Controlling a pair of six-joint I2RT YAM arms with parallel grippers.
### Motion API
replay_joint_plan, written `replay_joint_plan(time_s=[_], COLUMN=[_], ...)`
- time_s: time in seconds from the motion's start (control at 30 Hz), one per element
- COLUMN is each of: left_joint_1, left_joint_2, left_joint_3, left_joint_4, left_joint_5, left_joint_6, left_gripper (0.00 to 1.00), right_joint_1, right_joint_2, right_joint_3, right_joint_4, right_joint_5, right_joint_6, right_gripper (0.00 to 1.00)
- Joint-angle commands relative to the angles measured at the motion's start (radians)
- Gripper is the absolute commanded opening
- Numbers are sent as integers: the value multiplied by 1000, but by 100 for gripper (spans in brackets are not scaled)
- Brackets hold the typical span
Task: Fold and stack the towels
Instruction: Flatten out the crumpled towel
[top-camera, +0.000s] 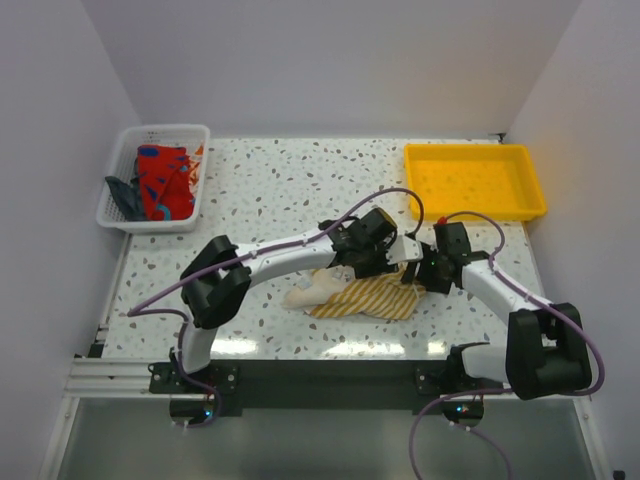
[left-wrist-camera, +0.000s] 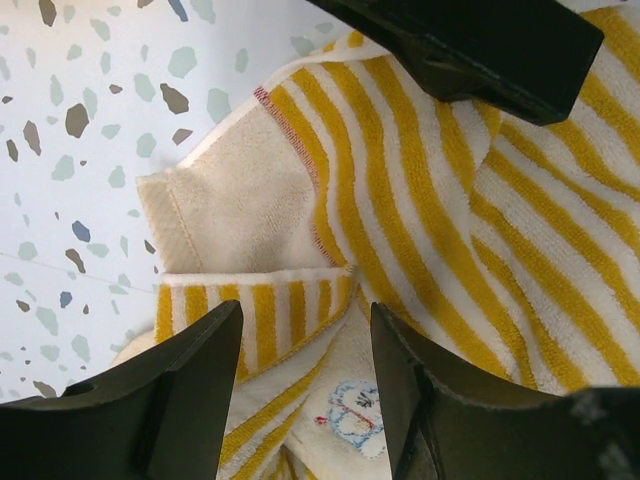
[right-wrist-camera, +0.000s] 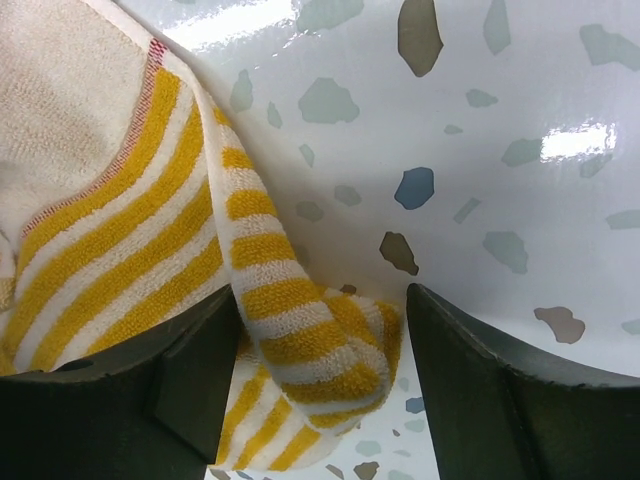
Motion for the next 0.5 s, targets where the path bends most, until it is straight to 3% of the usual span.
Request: replay_joint_plan(time_s=[0.0, 0.47], left_joint_1=[26, 40], left_joint_2=[-32, 58], left_joint_3=[38, 84], left_joint_4=[-28, -79], left_joint_5=[5, 89], left_joint_6=[27, 36], left_gripper=[59, 59], right_joint_1=[-7, -7], right_joint_2=[-10, -7], right_joint_3=[-18, -31], right_joint_4=[20, 23], right_joint_5=[-9, -5], right_joint_6=[2, -6], right_gripper=[69, 62])
